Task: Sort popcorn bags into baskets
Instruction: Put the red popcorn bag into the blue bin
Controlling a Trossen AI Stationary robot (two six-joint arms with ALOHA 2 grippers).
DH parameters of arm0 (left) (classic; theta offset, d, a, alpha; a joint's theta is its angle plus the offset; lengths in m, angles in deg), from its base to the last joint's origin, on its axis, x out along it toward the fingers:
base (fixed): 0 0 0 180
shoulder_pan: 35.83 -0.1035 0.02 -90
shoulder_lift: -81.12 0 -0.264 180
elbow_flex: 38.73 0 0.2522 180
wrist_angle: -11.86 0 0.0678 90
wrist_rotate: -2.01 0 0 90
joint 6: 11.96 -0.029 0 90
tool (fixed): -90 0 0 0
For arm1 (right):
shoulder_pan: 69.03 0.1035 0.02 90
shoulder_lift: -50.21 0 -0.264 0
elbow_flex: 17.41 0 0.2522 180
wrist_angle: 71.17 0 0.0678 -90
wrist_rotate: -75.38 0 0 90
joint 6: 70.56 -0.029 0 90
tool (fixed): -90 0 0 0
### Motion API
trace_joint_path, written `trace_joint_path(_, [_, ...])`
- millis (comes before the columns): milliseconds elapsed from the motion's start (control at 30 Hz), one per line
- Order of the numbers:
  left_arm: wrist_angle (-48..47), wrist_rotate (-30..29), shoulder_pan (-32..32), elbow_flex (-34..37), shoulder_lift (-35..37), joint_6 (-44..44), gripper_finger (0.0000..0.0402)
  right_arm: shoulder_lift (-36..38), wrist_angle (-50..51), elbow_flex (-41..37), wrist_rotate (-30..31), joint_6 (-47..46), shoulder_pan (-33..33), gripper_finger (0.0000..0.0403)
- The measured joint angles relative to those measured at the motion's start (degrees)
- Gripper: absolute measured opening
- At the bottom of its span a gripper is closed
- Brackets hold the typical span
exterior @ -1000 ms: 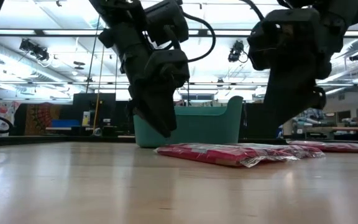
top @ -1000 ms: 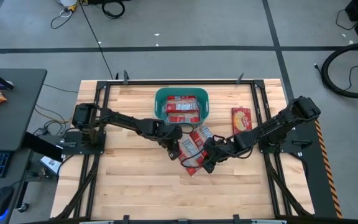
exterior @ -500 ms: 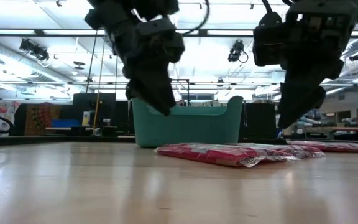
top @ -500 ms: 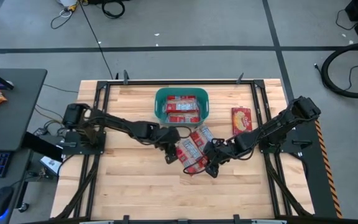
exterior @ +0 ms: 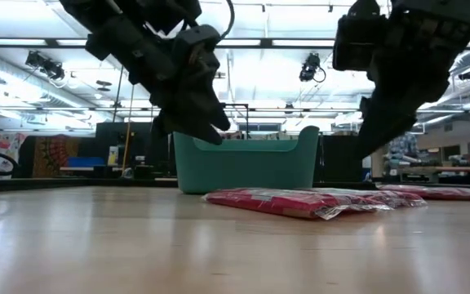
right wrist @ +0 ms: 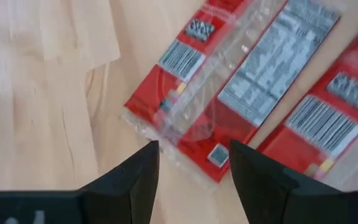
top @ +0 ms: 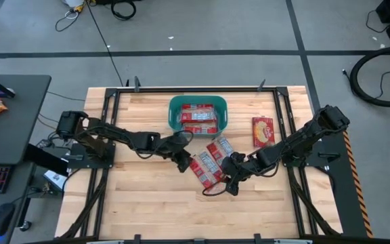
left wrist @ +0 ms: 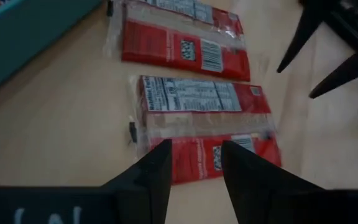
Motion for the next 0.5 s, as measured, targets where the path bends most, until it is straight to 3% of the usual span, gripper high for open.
trace_joint_path(133, [-0.5, -1.8, 0.0, 0.0, -0.8, 6.0, 0.0142, 0.0, -0.9, 0.0, 0.8, 2.9, -0.2, 0.0198])
trace_joint_path(233, [-0.6, 0.5, -0.4, 0.0, -2.3, 11.0, 0.0147, 0.0, -2.0, 0.0, 1.1, 3.0, -0.4, 0.0198])
trace_joint_path(500, [0.7, -0.8, -0.3, -0.1, -5.6, 13.9, 0.0203, 0.0, -3.7, 0.0, 1.0, 3.0, -0.6, 0.0198])
